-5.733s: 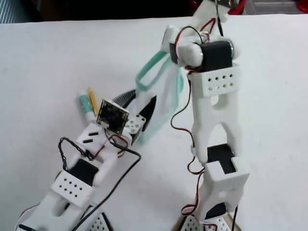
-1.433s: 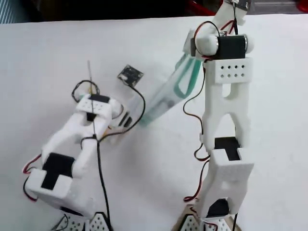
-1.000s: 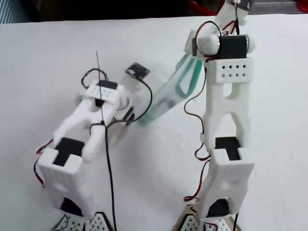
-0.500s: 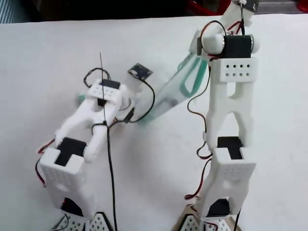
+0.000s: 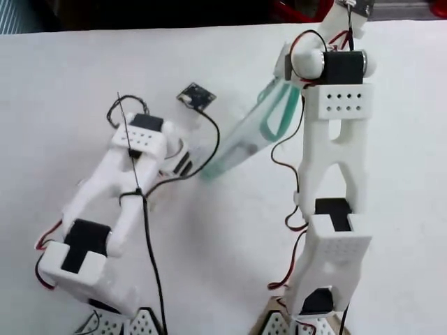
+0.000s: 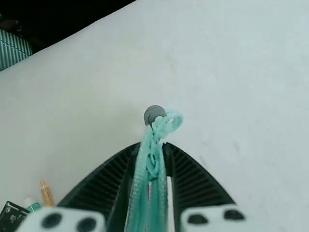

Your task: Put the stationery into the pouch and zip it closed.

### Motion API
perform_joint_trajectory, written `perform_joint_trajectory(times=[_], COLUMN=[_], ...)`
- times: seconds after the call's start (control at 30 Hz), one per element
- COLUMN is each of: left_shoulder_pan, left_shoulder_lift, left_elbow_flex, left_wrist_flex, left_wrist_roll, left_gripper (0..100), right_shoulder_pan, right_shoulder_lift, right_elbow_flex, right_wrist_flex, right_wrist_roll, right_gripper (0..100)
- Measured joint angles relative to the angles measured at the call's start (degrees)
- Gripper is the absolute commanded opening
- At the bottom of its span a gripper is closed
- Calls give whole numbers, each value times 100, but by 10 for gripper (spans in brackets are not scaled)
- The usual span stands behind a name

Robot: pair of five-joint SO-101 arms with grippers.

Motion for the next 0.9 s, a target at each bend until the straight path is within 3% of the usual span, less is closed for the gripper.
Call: perform_joint_trajectory(times=[0.2,0.37,0.57,0.77,0.9], left_shoulder_pan=[-9,-18,53,105,132], left_shoulder_lift=[0,413,1125,1204,1204], left_elbow_flex=[352,334,-431,-501,-536], left_wrist_flex=[-369,-659,62,123,185], left_wrist_roll=[-9,-273,-624,-642,-642], left_gripper=[239,161,146,28,28], right_shoulder_pan=[9,114,255,255,255], right_shoulder_lift=[0,0,9,9,9], right_elbow_flex=[0,0,0,0,0], right_wrist_flex=[44,53,53,53,53], right_wrist_roll=[0,0,0,0,0], right_gripper=[18,18,18,18,18])
